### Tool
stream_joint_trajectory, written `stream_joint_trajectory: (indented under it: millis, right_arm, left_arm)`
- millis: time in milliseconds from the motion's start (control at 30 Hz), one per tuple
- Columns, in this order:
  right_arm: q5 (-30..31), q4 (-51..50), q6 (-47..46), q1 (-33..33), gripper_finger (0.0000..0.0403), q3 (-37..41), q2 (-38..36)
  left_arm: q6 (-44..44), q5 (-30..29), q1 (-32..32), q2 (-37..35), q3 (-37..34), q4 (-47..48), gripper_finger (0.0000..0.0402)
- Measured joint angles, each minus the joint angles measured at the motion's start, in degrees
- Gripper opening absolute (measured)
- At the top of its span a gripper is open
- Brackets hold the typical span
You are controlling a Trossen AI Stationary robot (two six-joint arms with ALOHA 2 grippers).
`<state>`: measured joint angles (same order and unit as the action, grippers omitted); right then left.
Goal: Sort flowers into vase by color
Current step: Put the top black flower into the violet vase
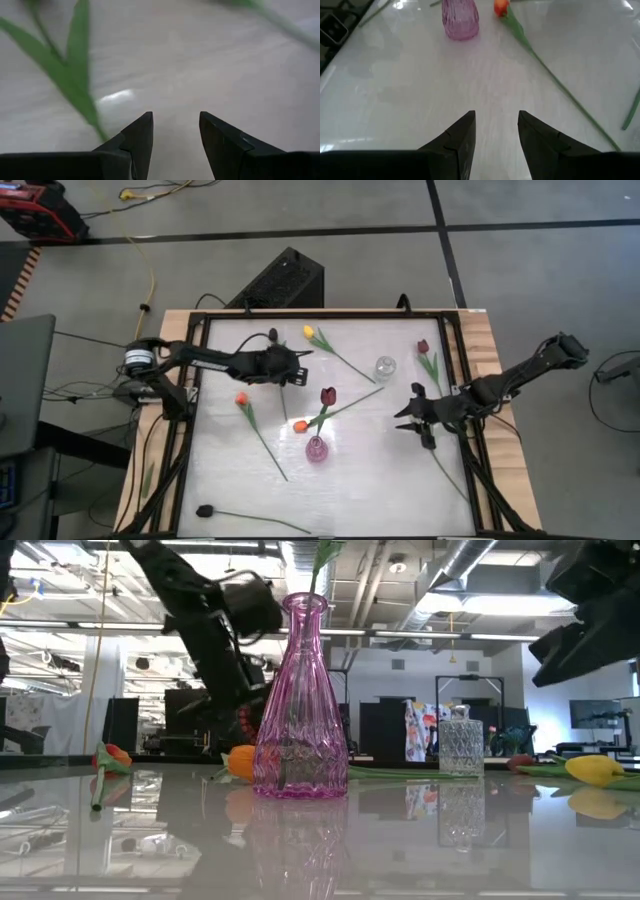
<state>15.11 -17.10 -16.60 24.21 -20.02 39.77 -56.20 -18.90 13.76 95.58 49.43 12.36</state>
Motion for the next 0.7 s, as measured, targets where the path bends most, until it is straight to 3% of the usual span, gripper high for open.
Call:
stream_joint_trajectory:
  millis: [133, 433, 700]
  right_arm:
    - [0.0, 0.06, 0.05, 0.0, 0.0172, 0.78, 0.01]
    - [0.02, 1.51, 1.55, -1.61, 0.0172, 0.79, 0.0]
    - [0.02, 1.42, 1.55, -2.25, 0.0172, 0.79, 0.0]
  left_arm:
    - [-0.51, -0.21, 0.73, 1.06, 2.13, 7.97, 0.0149]
    - [-1.32, -2.85, 0.31, 0.75, 2.89, 12.26, 0.0149]
    - [-4.48, -2.55, 0.14, 2.65, 0.14, 7.49, 0.0148]
